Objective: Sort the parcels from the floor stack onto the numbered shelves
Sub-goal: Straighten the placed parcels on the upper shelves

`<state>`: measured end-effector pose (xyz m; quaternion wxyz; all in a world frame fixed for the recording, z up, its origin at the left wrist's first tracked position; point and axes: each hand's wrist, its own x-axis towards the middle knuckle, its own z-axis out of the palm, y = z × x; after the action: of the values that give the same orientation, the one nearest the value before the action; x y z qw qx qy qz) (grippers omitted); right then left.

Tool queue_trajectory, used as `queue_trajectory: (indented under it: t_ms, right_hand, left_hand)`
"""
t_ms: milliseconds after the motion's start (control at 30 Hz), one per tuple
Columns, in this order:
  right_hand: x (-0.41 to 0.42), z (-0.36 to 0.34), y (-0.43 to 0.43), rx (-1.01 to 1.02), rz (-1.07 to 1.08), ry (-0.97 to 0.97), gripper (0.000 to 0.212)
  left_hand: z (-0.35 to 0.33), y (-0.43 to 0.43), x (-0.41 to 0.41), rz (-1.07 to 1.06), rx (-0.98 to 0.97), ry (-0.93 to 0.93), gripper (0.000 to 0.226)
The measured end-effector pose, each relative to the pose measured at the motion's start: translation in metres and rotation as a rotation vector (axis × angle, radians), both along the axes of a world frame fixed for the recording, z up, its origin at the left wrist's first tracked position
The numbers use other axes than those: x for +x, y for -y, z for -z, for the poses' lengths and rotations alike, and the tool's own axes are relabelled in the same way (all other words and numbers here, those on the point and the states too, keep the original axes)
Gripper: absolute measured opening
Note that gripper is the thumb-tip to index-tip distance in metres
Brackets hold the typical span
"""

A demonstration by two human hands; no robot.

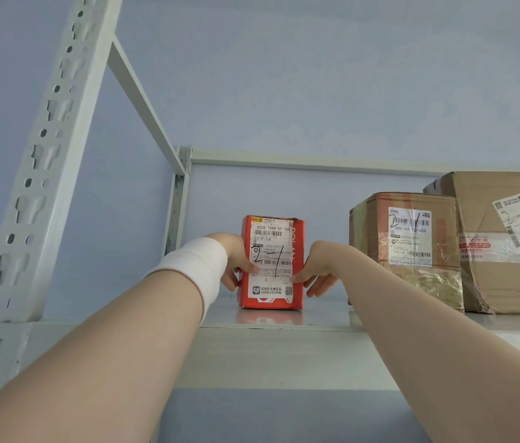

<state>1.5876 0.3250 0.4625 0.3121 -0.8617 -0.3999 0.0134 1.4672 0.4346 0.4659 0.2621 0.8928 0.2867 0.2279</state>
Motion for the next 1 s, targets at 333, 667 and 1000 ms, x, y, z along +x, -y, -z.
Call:
queue_trajectory:
  t_ms: [333, 667, 1000]
  right_hand:
    - [0.004, 0.0, -0.009, -0.031, 0.012, 0.026, 0.043]
    - [0.011, 0.001, -0.018, -0.033, 0.03, 0.073, 0.032]
    - [0.012, 0.004, -0.017, -0.046, 0.017, 0.052, 0.042]
  left_hand:
    - [-0.001, -0.011, 0.003, -0.019, 0.016, 0.01, 0.044]
    - [0.0, -0.022, 0.012, -0.03, 0.053, -0.006, 0.041]
    - [0.005, -0.026, 0.015, -0.067, 0.161, -0.009, 0.04]
